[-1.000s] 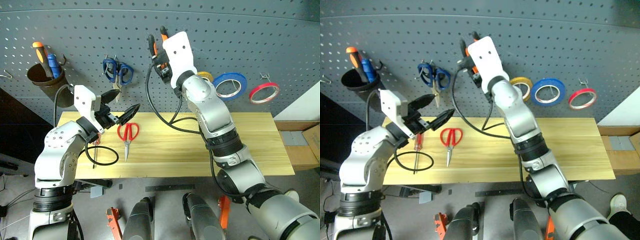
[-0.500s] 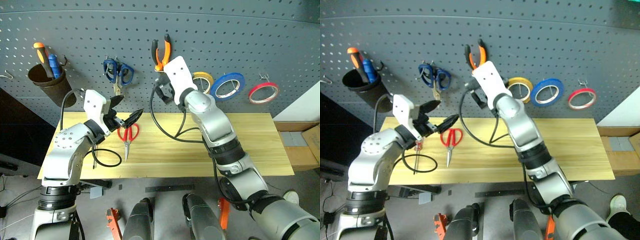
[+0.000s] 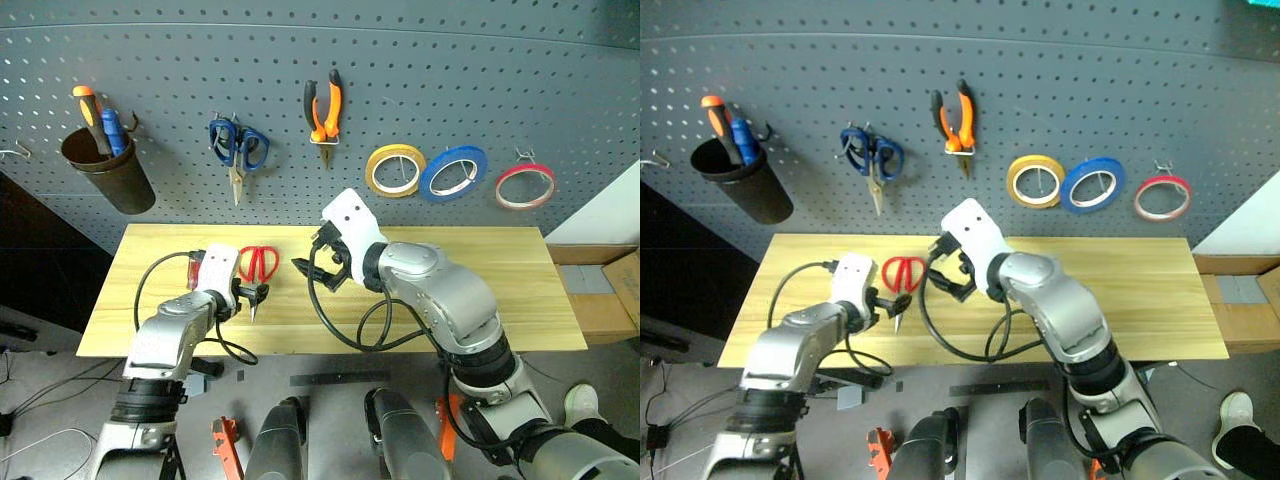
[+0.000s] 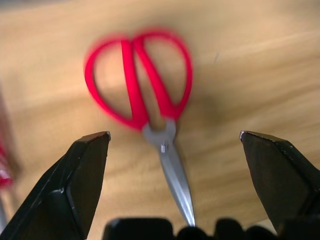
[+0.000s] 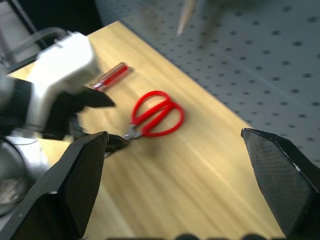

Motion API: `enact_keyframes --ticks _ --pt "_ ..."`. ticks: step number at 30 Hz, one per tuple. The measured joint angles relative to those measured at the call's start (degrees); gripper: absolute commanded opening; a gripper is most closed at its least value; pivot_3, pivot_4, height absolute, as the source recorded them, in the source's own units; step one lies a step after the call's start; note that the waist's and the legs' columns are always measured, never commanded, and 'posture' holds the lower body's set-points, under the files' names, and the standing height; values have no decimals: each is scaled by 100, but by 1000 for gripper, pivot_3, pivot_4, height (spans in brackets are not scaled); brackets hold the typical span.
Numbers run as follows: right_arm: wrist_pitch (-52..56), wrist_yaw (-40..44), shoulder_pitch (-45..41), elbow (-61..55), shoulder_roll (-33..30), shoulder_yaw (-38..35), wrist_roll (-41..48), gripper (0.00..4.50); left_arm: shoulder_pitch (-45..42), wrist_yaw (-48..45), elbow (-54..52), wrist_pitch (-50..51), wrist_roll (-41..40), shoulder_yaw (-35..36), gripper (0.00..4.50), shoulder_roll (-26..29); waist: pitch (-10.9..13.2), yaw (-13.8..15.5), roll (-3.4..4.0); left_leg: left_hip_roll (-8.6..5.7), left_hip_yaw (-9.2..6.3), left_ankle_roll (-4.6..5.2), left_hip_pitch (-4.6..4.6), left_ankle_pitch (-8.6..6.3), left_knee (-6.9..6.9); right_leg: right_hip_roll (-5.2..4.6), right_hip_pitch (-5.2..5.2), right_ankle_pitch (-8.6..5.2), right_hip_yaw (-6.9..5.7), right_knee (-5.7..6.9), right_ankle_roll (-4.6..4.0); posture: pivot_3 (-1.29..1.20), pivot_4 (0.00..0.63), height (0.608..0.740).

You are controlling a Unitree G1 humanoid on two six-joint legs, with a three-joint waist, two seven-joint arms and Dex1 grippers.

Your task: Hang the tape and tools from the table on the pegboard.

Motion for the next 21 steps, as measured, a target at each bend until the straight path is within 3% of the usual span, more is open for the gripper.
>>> enact_keyframes --ticks 11,15,21 --pt "122 -72 -28 -57 -70 85 90 4423 -911 551 1653 -132 330 112 4500 -549 -1 -2 -1 -2 -22 0 0 -1 17 -4 2 0 2 9 0 -123 254 740" --pt "123 -114 -45 -59 -145 99 92 4500 -1030 672 1944 -318 330 288 3613 -600 -2 -16 -1 -2 -23 0 0 -1 24 -5 4 2 3 13 2 -133 255 740" --pt "123 -137 -63 -59 -278 103 93 4500 -1070 753 2261 -623 362 485 1482 -577 -6 -21 1 -3 -24 1 0 -1 32 -5 7 3 3 15 6 -138 254 740"
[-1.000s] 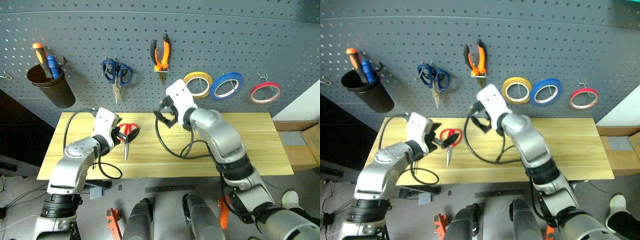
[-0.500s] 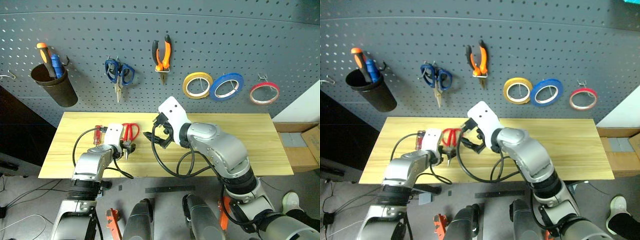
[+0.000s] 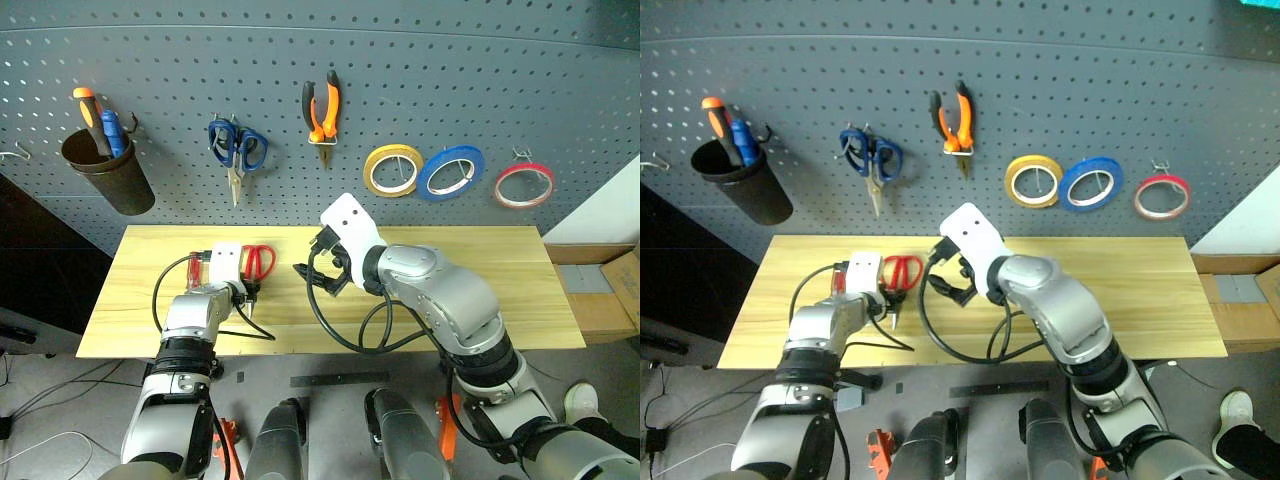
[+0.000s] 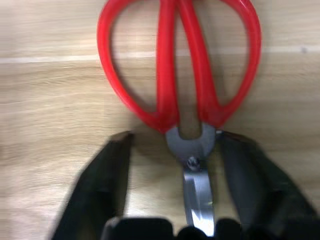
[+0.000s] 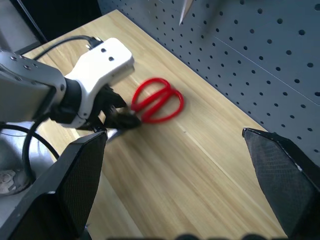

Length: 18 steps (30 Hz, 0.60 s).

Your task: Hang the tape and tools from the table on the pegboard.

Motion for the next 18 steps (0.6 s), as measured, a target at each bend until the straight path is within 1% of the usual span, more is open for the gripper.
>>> enact_keyframes --ticks 1,2,5,7,10,14,15,18 --pt "0 -1 -11 0 -17 0 -1 4500 5 -14 23 -62 9 2 1171 14 -1 0 0 0 0 0 0 0 1 0 0 0 0 0 1 -139 254 740" --pt "0 -1 -23 0 -28 0 0 4500 13 -39 29 -128 27 -7 1069 20 -1 -1 0 0 0 0 0 0 1 0 0 1 0 0 1 -139 254 740" --pt "-2 0 -32 -1 -90 10 -1 4500 146 -145 -5 -362 70 -24 1069 29 -2 -1 0 1 0 0 0 0 1 -1 1 1 1 -2 2 -140 253 740" --pt "-2 4 -39 -7 -136 18 0 4500 366 -208 -224 -522 92 -60 1069 45 -2 -3 0 1 1 0 0 0 0 -2 0 1 2 -5 2 -140 253 740" --pt "-2 24 -46 -136 -270 13 18 4500 989 -369 -880 -777 133 -217 1069 52 -2 -14 0 2 3 0 -1 -2 -3 -8 -2 1 6 -10 1 -138 254 740" --pt "-26 175 -53 -532 -668 -26 140 4500 2142 -635 -2217 -1297 212 -390 1069 165 -1 -6 1 11 -3 -1 -7 -4 -8 -20 -1 2 2 -31 -1 -127 253 740" --pt "-32 220 -55 -604 -747 -53 157 4500 2280 -664 -2405 -1370 215 -393 1069 171 -1 -3 2 10 -2 -1 -7 -4 -10 -21 0 3 3 -33 -2 -126 252 740" --pt "-219 378 -10 -899 -1142 -138 200 4500 3001 -729 -3241 -2077 335 -389 1069 320 -3 4 2 15 -2 0 -10 -5 -15 -20 4 10 -1 -57 -6 -120 248 740"
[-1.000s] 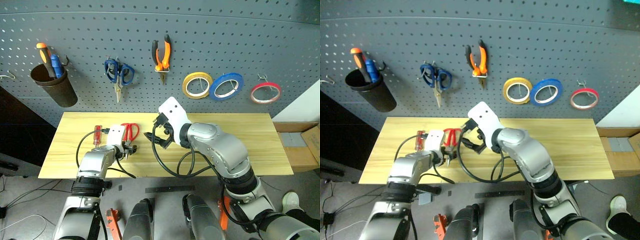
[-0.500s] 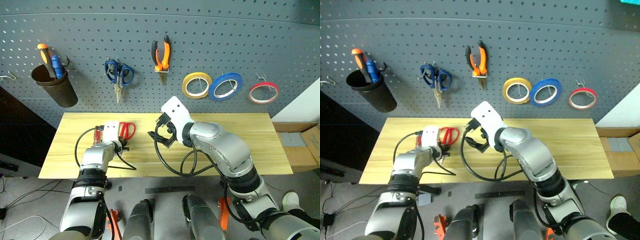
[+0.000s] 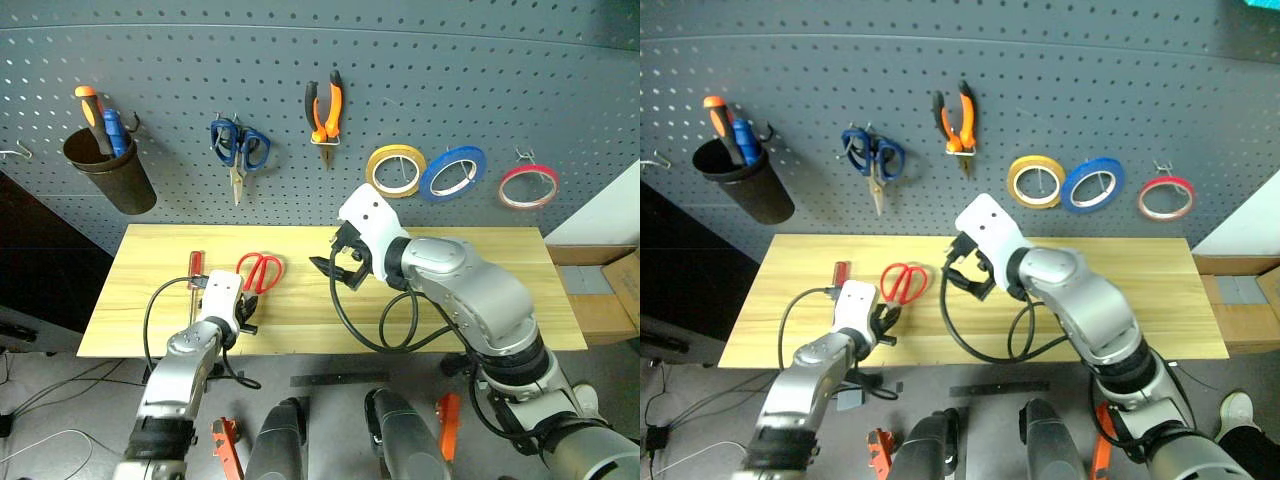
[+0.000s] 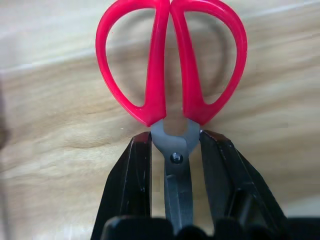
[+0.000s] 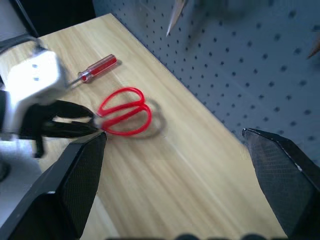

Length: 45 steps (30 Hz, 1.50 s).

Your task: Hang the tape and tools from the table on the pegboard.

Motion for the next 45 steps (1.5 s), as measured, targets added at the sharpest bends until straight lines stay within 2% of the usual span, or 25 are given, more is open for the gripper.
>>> enact_keyframes --ticks 3,6,12,21,37,45 --pt "-724 232 272 -283 -287 -191 29 4500 507 -47 -532 -757 171 91 1069 152 0 19 -1 0 -1 1 0 -1 -1 1 3 -1 -3 -5 1 -113 243 740" --pt "-1144 621 526 -451 -387 -540 437 4500 855 -12 -948 -1651 524 222 1069 433 0 18 0 1 6 3 1 -1 -5 4 4 -1 1 -6 1 -109 238 740" --pt "-1591 902 571 -486 -472 -794 811 4500 627 232 -1219 -2607 980 595 1069 591 -2 23 -1 0 26 5 2 1 3 24 8 -1 -4 -4 2 -94 223 740" --pt "-1981 985 570 -296 -515 -821 876 4500 -672 179 -1036 -2783 974 805 1069 737 -13 29 -4 -5 44 7 1 0 5 25 9 5 -2 -3 11 -87 205 740" --pt "-2045 838 489 -195 -526 -752 845 4500 -1287 -94 147 -2856 985 552 1069 749 -25 16 -1 -5 46 11 1 -3 13 24 9 6 1 0 13 -115 222 740" --pt "-2019 740 478 -195 -526 -664 856 4500 -1455 -246 419 -2775 863 447 3819 648 -25 14 -1 -4 48 12 1 -4 12 23 8 7 3 0 13 -121 234 740"
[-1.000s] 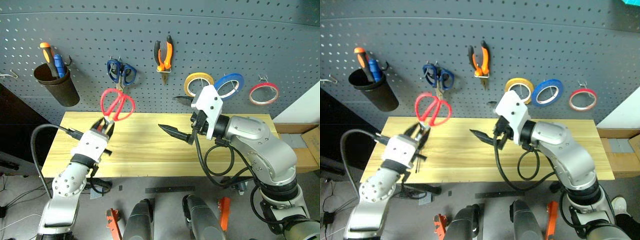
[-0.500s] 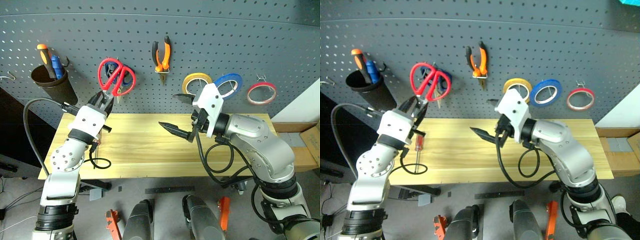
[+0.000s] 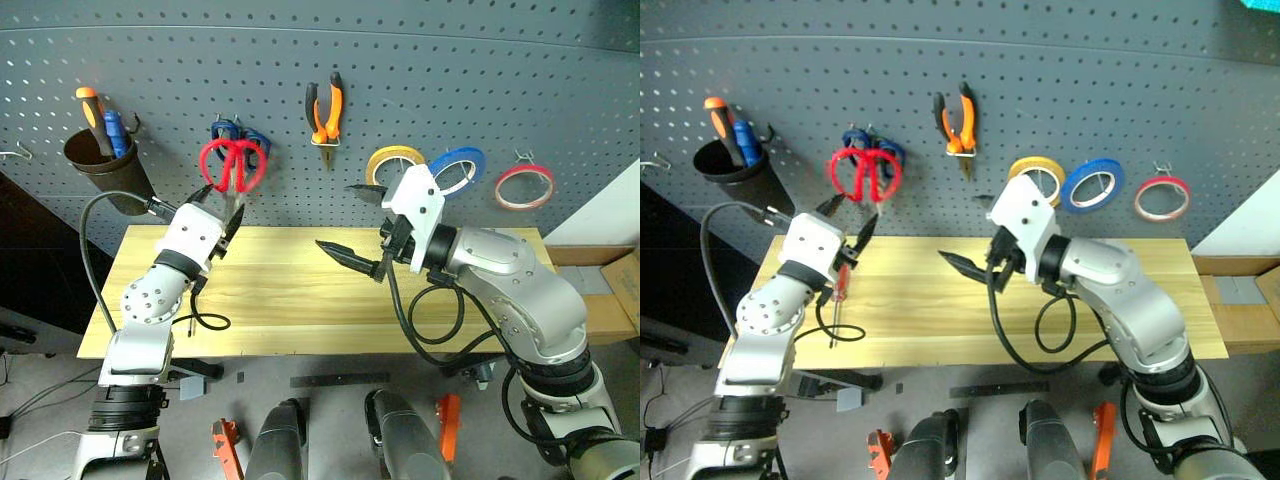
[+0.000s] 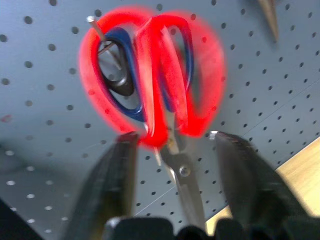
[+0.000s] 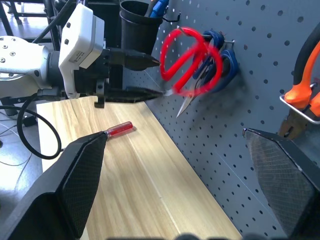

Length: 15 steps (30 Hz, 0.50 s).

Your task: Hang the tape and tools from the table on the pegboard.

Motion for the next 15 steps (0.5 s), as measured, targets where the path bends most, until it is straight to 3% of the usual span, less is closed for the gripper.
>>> enact_keyframes --ticks 2,5,8,15 --pt "107 -64 19 -5 36 12 13 4500 159 2 -40 171 -20 5 4476 -38 -1 -16 1 1 0 0 2 0 0 0 1 0 3 1 0 -118 238 740" --pt "424 -292 140 -5 214 60 19 4500 519 2 -57 747 -164 51 4476 -170 0 -20 1 3 -3 1 1 0 0 1 0 0 1 3 0 -109 255 740" --pt "1063 -780 227 144 782 346 9 4500 658 91 16 1804 -524 323 4476 -323 1 -30 2 11 -8 1 2 0 2 9 -3 0 1 9 0 -101 274 740" --pt "2387 -1511 -179 754 1622 956 -148 4500 249 488 553 3341 -955 1100 4476 -224 6 6 5 3 -40 1 2 0 10 11 2 0 -2 6 0 -87 312 740"
